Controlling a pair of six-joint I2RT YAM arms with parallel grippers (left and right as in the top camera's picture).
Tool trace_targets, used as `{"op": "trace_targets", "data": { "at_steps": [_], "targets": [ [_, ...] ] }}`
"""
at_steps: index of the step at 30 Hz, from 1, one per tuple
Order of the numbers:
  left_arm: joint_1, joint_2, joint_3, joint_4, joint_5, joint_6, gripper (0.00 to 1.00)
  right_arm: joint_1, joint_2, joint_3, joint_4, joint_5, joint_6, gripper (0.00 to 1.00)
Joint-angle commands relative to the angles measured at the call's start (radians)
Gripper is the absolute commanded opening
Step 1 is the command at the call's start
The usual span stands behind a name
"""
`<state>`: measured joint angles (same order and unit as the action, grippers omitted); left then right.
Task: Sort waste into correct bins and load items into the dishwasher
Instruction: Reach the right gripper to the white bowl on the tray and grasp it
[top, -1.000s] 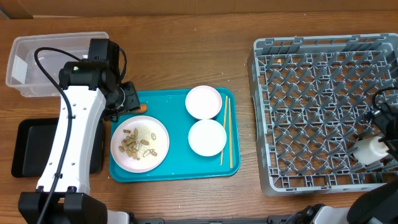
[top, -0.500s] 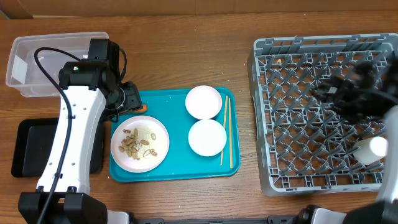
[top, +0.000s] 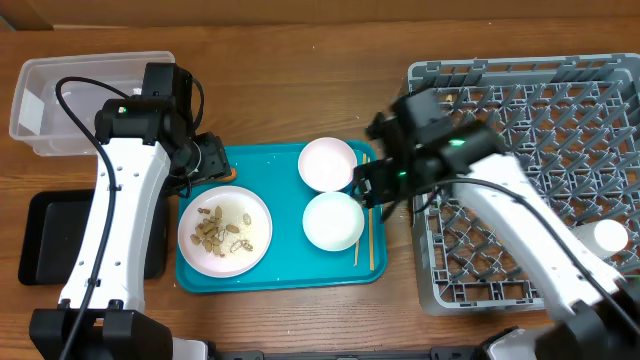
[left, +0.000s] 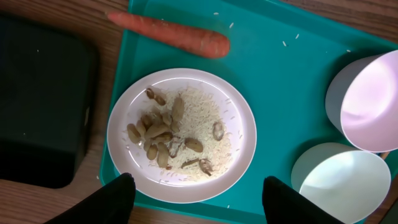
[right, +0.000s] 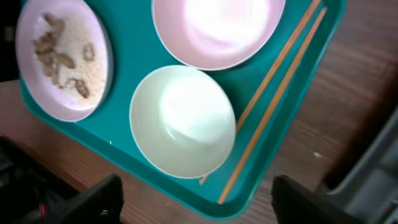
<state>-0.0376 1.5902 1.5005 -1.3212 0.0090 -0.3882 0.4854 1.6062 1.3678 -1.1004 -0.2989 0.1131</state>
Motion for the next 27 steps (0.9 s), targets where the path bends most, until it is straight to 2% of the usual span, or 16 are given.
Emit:
{"op": "trace_targets", "data": {
  "at_steps": [1,5,10,13,16,19,27],
  "targets": [
    [-0.002,-0.008,0.014,-0.002,-0.017,0.007,0.68,0.043,0.097,-0.022,0.024,0.064,0.095,0.75],
    [-0.002,-0.008,0.014,-0.002,-0.018,0.007,0.68,0.083,0.225,-0.023,0.026,0.060,0.103,0.68],
    [-0.002,-0.008,0.014,-0.002,-0.018,0.008,0.68,0.090,0.300,-0.023,0.026,0.071,0.129,0.62],
    [-0.002,-0.008,0.014,-0.002,-0.020,0.008,0.68,0.090,0.321,-0.023,0.025,0.071,0.131,0.50],
    [-0.002,-0.008,0.014,-0.002,-0.020,0.008,0.68,0.090,0.323,-0.023,0.023,0.071,0.131,0.45],
    [-0.002,-0.008,0.014,-0.002,-0.019,0.007,0.68,0.090,0.323,-0.023,0.015,0.071,0.131,0.28],
    [-0.002,-0.008,0.014,-0.003,-0.019,0.007,0.68,0.080,0.314,-0.018,0.011,0.074,0.151,0.05]
  ]
}}
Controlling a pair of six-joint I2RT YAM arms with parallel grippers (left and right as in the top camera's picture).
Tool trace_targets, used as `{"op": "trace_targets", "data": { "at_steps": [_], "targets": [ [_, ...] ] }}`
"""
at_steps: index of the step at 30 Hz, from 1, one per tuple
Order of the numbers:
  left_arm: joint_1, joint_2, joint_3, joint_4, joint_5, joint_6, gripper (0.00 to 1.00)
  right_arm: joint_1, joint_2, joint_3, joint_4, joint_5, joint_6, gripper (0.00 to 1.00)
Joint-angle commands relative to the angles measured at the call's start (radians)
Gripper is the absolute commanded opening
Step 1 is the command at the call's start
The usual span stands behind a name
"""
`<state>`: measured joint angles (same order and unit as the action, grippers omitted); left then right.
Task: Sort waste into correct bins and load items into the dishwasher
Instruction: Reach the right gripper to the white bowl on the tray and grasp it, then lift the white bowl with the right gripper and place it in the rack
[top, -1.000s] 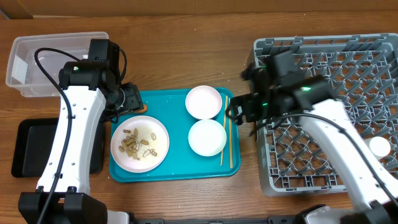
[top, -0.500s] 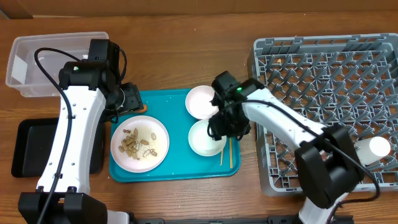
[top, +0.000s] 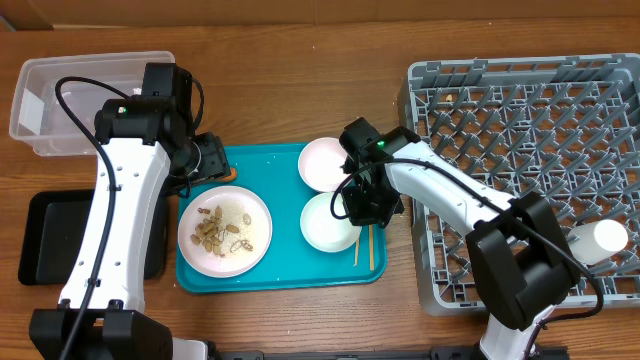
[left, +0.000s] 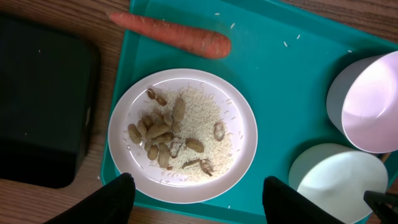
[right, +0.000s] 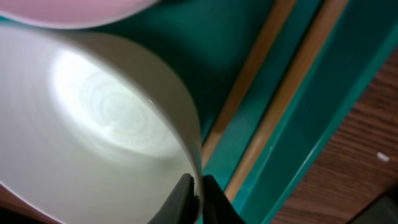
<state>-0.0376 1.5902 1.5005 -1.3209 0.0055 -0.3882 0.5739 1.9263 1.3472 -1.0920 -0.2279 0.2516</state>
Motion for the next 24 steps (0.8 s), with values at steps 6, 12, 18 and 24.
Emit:
{"op": "trace_targets", "data": {
  "at_steps": [6,12,18,24],
  "targets": [
    [-0.002,-0.008,0.014,-0.003,-0.016,0.007,0.68,-0.032,-0.056,0.027,-0.037,0.024,0.011,0.04],
    [-0.002,-0.008,0.014,-0.003,-0.016,0.008,0.68,-0.085,-0.211,0.156,-0.158,0.159,0.007,0.04],
    [-0.002,-0.008,0.014,-0.001,-0.016,0.008,0.68,-0.198,-0.400,0.228,-0.171,0.564,0.008,0.04],
    [-0.002,-0.008,0.014,0.016,-0.016,0.007,0.68,-0.399,-0.461,0.225,-0.025,0.964,0.008,0.04]
  ]
}}
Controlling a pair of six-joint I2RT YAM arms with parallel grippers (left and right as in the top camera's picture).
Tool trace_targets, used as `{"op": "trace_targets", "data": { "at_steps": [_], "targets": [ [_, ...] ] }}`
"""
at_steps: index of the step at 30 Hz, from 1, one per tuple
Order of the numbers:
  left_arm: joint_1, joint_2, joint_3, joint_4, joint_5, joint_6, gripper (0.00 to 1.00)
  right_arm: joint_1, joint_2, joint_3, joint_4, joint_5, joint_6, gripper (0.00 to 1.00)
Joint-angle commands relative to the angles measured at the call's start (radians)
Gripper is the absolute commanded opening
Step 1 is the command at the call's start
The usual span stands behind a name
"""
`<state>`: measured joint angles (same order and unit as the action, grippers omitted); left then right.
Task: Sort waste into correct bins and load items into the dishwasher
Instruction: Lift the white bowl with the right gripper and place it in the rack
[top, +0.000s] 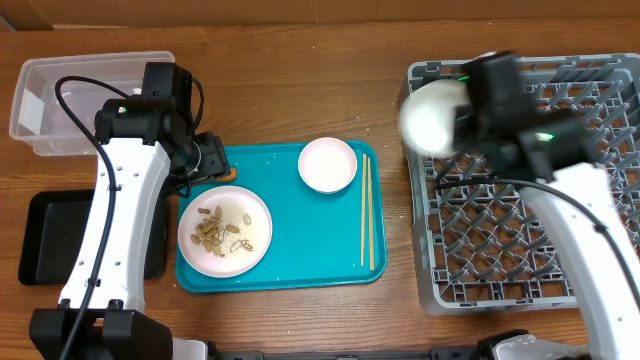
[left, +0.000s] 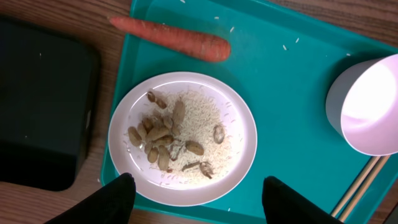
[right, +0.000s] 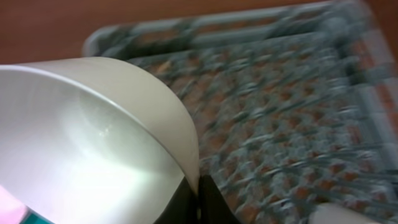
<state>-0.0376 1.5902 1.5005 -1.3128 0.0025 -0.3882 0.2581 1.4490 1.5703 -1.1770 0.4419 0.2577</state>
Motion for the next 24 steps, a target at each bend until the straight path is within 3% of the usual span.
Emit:
{"op": "trace_targets", "data": {
  "at_steps": [1,13,17,24],
  "targets": [
    [-0.002,-0.008,0.014,0.009,-0.013,0.007,0.68,-0.113,0.021,0.001,0.090,0.325,0.002,0.04],
    [-0.002,-0.008,0.014,0.011,-0.013,0.007,0.68,-0.432,0.212,0.001,0.363,0.706,0.049,0.04],
    [-0.002,-0.008,0.014,0.014,-0.013,0.007,0.68,-0.517,0.327,0.001,0.458,0.774,-0.043,0.04],
    [-0.002,-0.008,0.014,0.018,-0.013,0.007,0.68,-0.580,0.483,0.001,0.495,0.794,-0.045,0.04]
  ]
}}
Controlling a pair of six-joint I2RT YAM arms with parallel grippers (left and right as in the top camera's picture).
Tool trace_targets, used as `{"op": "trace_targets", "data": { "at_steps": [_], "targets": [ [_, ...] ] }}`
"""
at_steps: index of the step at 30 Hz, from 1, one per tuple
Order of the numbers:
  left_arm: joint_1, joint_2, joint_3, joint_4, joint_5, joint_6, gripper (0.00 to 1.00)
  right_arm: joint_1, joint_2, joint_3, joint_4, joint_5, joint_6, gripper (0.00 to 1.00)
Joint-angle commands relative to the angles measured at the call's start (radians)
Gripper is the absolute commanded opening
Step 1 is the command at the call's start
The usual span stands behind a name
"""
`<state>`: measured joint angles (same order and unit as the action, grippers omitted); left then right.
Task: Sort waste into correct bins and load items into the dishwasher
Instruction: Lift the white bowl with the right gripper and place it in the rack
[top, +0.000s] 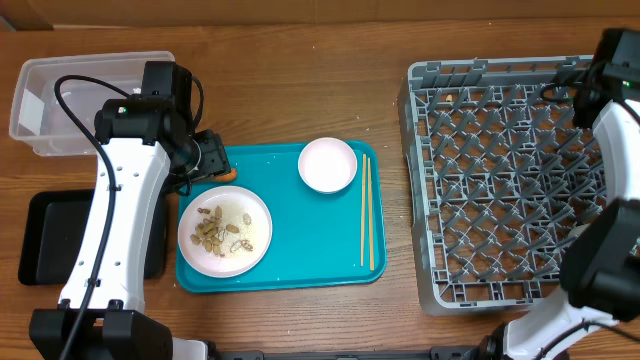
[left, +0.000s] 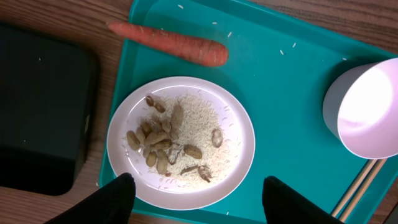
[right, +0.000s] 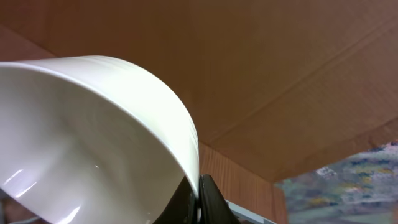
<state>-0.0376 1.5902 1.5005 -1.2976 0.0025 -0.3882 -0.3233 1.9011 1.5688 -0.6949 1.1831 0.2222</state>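
Note:
My right gripper (right: 198, 188) is shut on the rim of a white bowl (right: 93, 137), which fills the right wrist view against a brown cardboard wall. In the overhead view only the right arm (top: 612, 70) shows, at the far right rear of the grey dish rack (top: 520, 180); the bowl is out of frame there. On the teal tray (top: 290, 275) lie a plate of rice and nuts (left: 180, 142), a carrot (left: 168, 45), a pink bowl (top: 328, 165) and chopsticks (top: 367, 215). My left gripper (left: 202, 208) hangs open above the plate's near edge.
A clear plastic bin (top: 70, 100) stands at the back left and a black bin (top: 60, 235) lies left of the tray. A cardboard wall rises behind the table. The rack's prongs cover the right side.
My right gripper, still shut on the white bowl, was over the rack's left rear corner and is now at its far right rear edge. The left arm has barely shifted.
My right gripper was open above the two bowls on the tray. Then it was shut on the white bowl's rim on the tray. Then the bowl was off the tray at the rack's left rear, and now it is at the rack's right rear.

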Motion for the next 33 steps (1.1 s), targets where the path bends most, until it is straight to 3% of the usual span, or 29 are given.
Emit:
{"op": "trace_targets", "data": {
  "at_steps": [1,10,14,16,19,21,25,30,33],
  "targets": [
    [-0.002,-0.008,0.014,0.004,-0.012,0.007,0.68,0.001,0.049,0.002,0.013,0.045,-0.009,0.04],
    [-0.002,-0.008,0.014,0.010,-0.009,0.006,0.68,0.063,0.130,0.002,-0.136,-0.097,0.190,0.04],
    [-0.002,-0.008,0.014,0.010,-0.009,0.007,0.68,0.098,0.130,0.002,-0.189,-0.150,0.198,0.07],
    [-0.002,-0.008,0.014,0.012,-0.009,0.006,0.68,0.117,0.130,0.002,-0.225,-0.196,0.198,0.14],
    [-0.002,-0.008,0.014,0.016,-0.009,0.007,0.68,0.147,0.130,0.002,-0.263,-0.244,0.198,0.36],
    [-0.002,-0.008,0.014,0.016,-0.009,0.007,0.68,0.172,0.126,0.003,-0.296,-0.247,0.199,0.42],
    [-0.002,-0.008,0.014,0.014,-0.009,0.007,0.68,0.230,0.072,0.003,-0.322,-0.247,0.198,0.65],
    [-0.002,-0.008,0.014,0.012,-0.009,0.007,0.68,0.323,-0.089,0.018,-0.319,-0.322,0.185,0.84],
    [-0.002,-0.008,0.014,0.012,-0.009,0.007,0.68,0.378,-0.167,0.037,-0.317,-0.467,0.119,0.87]
  ]
}}
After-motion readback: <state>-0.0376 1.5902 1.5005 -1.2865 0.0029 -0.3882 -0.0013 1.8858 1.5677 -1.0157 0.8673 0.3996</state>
